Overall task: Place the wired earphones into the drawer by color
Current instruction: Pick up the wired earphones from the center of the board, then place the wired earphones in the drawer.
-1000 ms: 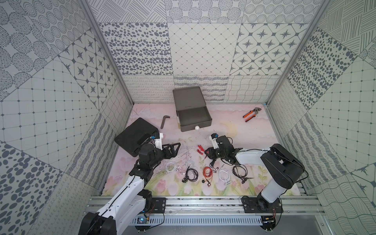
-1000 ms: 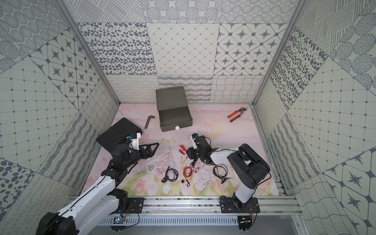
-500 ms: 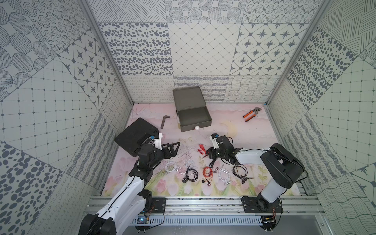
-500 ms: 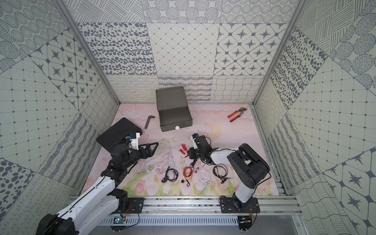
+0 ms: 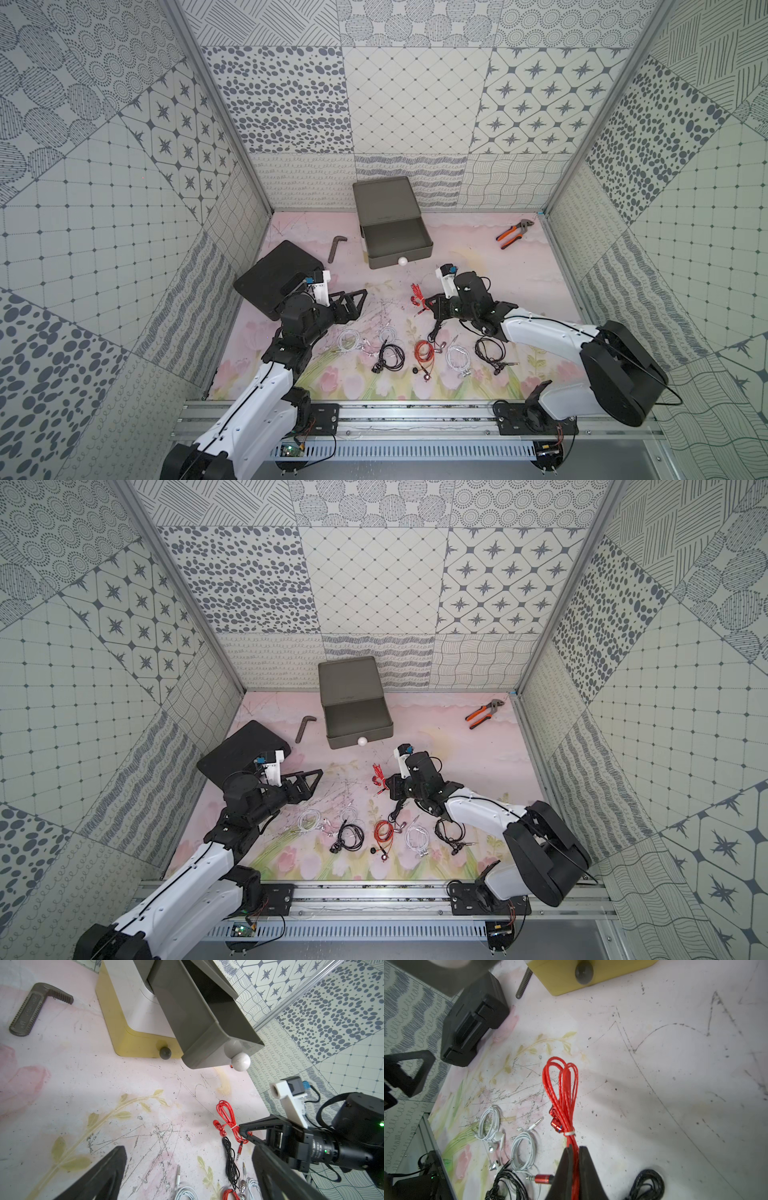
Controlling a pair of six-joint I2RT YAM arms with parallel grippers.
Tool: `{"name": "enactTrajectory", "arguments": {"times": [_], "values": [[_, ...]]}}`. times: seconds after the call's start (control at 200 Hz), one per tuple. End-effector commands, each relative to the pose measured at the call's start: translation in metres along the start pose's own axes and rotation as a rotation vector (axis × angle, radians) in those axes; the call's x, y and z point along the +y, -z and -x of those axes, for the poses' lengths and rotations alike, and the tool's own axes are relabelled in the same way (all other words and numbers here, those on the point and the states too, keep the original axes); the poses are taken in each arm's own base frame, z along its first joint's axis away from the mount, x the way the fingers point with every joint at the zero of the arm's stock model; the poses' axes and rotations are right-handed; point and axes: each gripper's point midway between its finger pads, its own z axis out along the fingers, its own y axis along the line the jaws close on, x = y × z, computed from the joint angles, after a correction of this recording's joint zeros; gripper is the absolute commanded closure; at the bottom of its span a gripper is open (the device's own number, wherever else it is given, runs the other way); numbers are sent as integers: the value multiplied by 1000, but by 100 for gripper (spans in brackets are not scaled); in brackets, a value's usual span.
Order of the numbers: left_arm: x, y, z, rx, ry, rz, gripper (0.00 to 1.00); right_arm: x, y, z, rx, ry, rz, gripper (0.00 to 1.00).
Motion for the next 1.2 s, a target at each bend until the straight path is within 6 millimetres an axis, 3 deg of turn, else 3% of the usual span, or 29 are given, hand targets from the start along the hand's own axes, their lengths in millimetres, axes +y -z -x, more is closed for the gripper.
{"name": "enactTrajectory", "arguments": {"times": [0.0,0.18,0.38,0.62,0.845,1.196], "values": [[-7,0,10,-44,-34,-31,1,-3,22,-1,-4,34,-33,100],[-10,0,10,-32,-30,-42,1,9,59,6,-72,76,-2,100],[-12,-1,7,-27,-42,-58,1,34,96,28,-154,166,60,100],[-10,-1,8,-24,-37,-45,1,65,123,78,-259,250,86,100],[-9,-2,7,-21,-38,-43,1,92,123,128,-335,315,109,100],[-9,-1,7,-22,-39,-41,1,110,75,184,-362,377,90,100]]}}
